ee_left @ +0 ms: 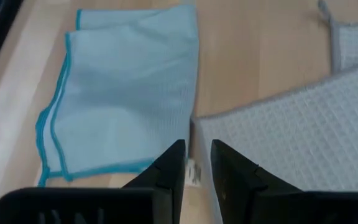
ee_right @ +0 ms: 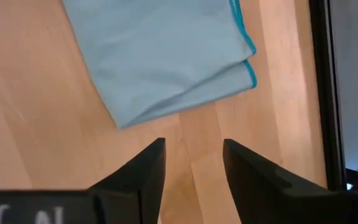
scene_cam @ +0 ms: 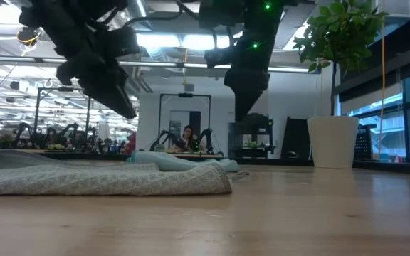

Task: Roll microfiber towels into tight, uniform cylinder then place into a basket
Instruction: Roll blue towel

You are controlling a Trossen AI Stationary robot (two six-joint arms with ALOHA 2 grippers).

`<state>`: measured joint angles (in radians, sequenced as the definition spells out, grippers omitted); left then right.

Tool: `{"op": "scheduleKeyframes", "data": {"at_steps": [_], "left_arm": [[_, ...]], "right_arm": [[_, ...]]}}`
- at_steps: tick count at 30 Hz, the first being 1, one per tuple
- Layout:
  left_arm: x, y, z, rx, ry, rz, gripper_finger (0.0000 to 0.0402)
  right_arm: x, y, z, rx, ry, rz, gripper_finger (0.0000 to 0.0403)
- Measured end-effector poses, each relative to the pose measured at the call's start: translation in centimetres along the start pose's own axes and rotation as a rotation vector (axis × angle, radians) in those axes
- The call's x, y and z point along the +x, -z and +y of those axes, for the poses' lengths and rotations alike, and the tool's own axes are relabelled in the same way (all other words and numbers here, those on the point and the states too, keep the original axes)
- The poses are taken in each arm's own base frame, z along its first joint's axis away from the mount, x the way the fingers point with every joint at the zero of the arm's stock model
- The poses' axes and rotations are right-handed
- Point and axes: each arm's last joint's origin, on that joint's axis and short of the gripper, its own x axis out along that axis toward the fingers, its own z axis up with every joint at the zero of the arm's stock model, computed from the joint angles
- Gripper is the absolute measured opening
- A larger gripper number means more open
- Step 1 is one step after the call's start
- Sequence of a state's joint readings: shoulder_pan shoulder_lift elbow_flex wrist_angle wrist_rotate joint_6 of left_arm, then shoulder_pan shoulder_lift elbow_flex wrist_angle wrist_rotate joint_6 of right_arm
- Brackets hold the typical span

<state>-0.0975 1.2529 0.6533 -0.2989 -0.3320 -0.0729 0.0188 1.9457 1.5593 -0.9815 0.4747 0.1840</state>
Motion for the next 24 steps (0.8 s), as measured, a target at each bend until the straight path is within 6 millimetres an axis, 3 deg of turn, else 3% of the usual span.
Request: {"op": "scheduleKeyframes", "data": {"at_steps": [17,24], "left_arm": [[5.9,1.1,0.3,0.134,-0.040,0.127,0.0078],[5.8,1.1,0.5,0.148,-0.042,0.141,0.0073]], "right_arm": [[0.0,-0.3,0.1,0.009,-0.028,-0.023,0.0162],[0.0,-0.3,0.1,0.005,-0.028,-0.022,0.0162]]}}
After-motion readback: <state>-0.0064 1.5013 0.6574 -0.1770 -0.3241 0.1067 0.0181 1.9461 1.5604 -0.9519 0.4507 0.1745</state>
